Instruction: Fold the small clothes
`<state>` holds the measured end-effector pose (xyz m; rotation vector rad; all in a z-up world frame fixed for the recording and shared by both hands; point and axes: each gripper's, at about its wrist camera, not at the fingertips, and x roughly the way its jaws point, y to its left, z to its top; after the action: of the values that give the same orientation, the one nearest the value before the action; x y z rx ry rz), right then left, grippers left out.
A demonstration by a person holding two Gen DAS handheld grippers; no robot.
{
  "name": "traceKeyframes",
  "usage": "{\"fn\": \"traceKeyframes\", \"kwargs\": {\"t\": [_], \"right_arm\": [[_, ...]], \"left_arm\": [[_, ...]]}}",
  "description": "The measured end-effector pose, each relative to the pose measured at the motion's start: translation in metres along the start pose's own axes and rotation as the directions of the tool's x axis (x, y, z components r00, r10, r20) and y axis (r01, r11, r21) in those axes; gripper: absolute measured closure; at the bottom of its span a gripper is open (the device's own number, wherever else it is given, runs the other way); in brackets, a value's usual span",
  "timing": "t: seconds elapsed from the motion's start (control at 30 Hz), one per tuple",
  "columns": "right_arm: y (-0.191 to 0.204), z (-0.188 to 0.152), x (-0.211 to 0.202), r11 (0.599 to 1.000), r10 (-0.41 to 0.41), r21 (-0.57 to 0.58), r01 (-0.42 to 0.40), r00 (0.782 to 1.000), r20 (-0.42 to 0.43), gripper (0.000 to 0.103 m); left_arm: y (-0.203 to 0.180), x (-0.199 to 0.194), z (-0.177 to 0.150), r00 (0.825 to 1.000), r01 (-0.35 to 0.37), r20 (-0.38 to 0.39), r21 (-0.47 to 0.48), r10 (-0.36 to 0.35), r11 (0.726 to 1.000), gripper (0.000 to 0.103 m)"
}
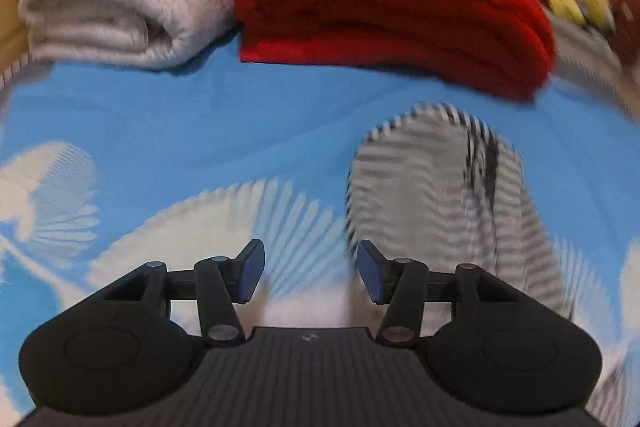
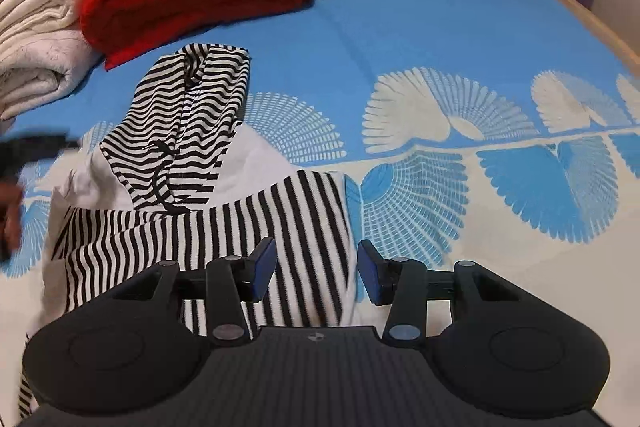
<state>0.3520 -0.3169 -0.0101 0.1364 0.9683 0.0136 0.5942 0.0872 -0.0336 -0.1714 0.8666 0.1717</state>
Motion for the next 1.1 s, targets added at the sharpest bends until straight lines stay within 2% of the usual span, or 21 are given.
{"fn": "traceKeyframes", "kwargs": {"t": [0.13,0.2,0.3,0.37,0.47,0.67,0.7,0.73,0.77,0.8,0.9,0.97,1.03,1.1], "right_arm": [[-0.008,0.001,0.002,1.000,-0.022,-0.021,0.022,1.000,0.007,0.056],[-0.014,0.000,0.008,1.000,-0.028,-0.013,0.027,1.000,-0.010,0.056],[-0.022,0.003,0.013,0.999,-0.038,-0.005,0.037,0.999,-0.018,0.056],[-0.028,0.006,0.015,0.999,-0.054,0.007,0.054,0.998,-0.012,0.056],[-0.036,0.008,0.019,0.997,-0.067,0.031,0.067,0.998,-0.016,0.056],[-0.035,0.008,0.026,0.998,-0.053,0.014,0.054,0.998,-0.034,0.056],[-0.036,0.008,0.027,0.998,-0.057,0.016,0.058,0.998,-0.035,0.056],[-0.036,0.008,0.028,0.998,-0.060,0.019,0.061,0.998,-0.035,0.056],[-0.036,0.009,0.028,0.998,-0.060,0.022,0.061,0.998,-0.037,0.056],[-0.035,0.009,0.028,0.998,-0.058,0.022,0.059,0.998,-0.039,0.056],[-0.033,0.011,0.027,0.998,-0.053,0.018,0.053,0.998,-0.034,0.056],[-0.032,0.012,0.023,0.999,-0.052,0.013,0.052,0.998,-0.024,0.056],[-0.030,0.013,0.019,0.999,-0.047,0.013,0.048,0.999,-0.015,0.056],[-0.030,0.015,0.012,0.999,-0.041,0.021,0.041,0.999,0.000,0.056]], "left_arm": [[-0.022,0.050,0.042,1.000,0.011,-0.010,-0.042,-0.011,0.999,0.045],[-0.027,0.071,0.058,1.000,-0.013,-0.012,-0.068,0.012,0.998,0.045],[-0.023,0.094,0.080,1.000,-0.008,0.022,-0.199,0.013,0.980,0.037],[-0.024,0.111,0.090,1.000,-0.008,0.025,-0.244,0.014,0.970,0.037],[-0.035,0.136,0.097,1.000,-0.019,-0.018,-0.212,0.016,0.977,0.036],[-0.064,0.162,0.091,0.995,0.052,-0.075,-0.103,-0.060,0.993,0.038],[-0.068,0.162,0.087,0.995,0.049,-0.085,-0.062,-0.054,0.997,0.056],[-0.072,0.163,0.083,0.995,0.041,-0.094,-0.015,-0.043,0.999,0.086],[-0.075,0.161,0.080,0.994,0.046,-0.100,0.020,-0.044,0.999,0.094],[-0.076,0.155,0.077,0.995,0.052,-0.091,0.045,-0.048,0.998,0.098],[-0.079,0.124,0.075,0.996,0.075,-0.052,0.124,-0.069,0.989,0.100],[-0.079,0.092,0.072,0.993,0.121,-0.008,0.175,-0.121,0.977,0.100],[-0.079,0.051,0.064,0.980,0.185,0.023,0.230,-0.196,0.955,0.100],[-0.074,0.005,0.046,0.964,0.242,0.033,0.308,-0.264,0.920,0.100]]}}
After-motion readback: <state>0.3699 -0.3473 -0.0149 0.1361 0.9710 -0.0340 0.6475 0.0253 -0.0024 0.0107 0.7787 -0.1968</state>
